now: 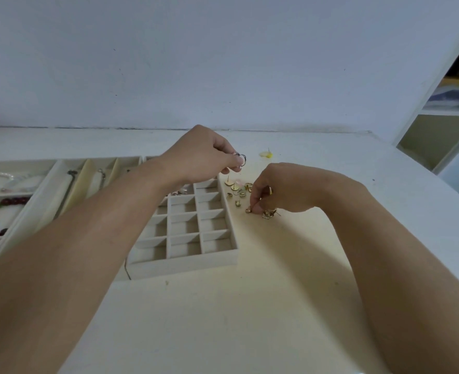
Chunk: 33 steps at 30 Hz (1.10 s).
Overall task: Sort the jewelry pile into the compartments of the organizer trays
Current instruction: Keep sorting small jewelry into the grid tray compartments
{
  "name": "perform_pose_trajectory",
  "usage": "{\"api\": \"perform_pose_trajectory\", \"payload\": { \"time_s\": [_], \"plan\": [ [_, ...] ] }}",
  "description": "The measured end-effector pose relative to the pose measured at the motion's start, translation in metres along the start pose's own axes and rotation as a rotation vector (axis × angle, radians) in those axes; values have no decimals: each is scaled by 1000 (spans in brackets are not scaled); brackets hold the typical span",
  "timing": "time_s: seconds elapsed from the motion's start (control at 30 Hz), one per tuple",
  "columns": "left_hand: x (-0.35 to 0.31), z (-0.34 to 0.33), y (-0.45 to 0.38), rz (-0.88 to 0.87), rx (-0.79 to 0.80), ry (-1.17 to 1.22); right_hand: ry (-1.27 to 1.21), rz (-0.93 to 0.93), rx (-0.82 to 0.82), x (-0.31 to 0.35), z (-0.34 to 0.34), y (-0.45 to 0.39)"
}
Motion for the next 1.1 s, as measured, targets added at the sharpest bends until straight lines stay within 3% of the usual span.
{"api": "perform_pose_trajectory", "payload": {
  "time_s": [0.17, 0.37, 0.47, 0.77, 1.1],
  "plan": [
    [0, 0, 1, 5, 14, -13, -46, -10, -42, -5, 8, 1],
    [-3, -2, 2, -1, 51, -20, -391, 58, -480, -10, 53, 12],
    [-7, -1, 2, -17, 40, 15, -504, 80, -555, -9, 60, 17],
    [-15, 4, 6, -30, 44, 56, -608, 93, -608, -6, 63, 22],
    [-4, 52, 33, 22, -47, 19, -778, 118, -472, 16, 45, 18]
  ]
}}
Point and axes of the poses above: each hand's wrist, its own y-axis away from the middle knuckle, its own z-axis out of the back of the hand, x = y × z, the point moved 8 cm from there along -y, towards the middle knuckle, and after that the axes turned 8 degrees about -z, right-handed, at the moved point
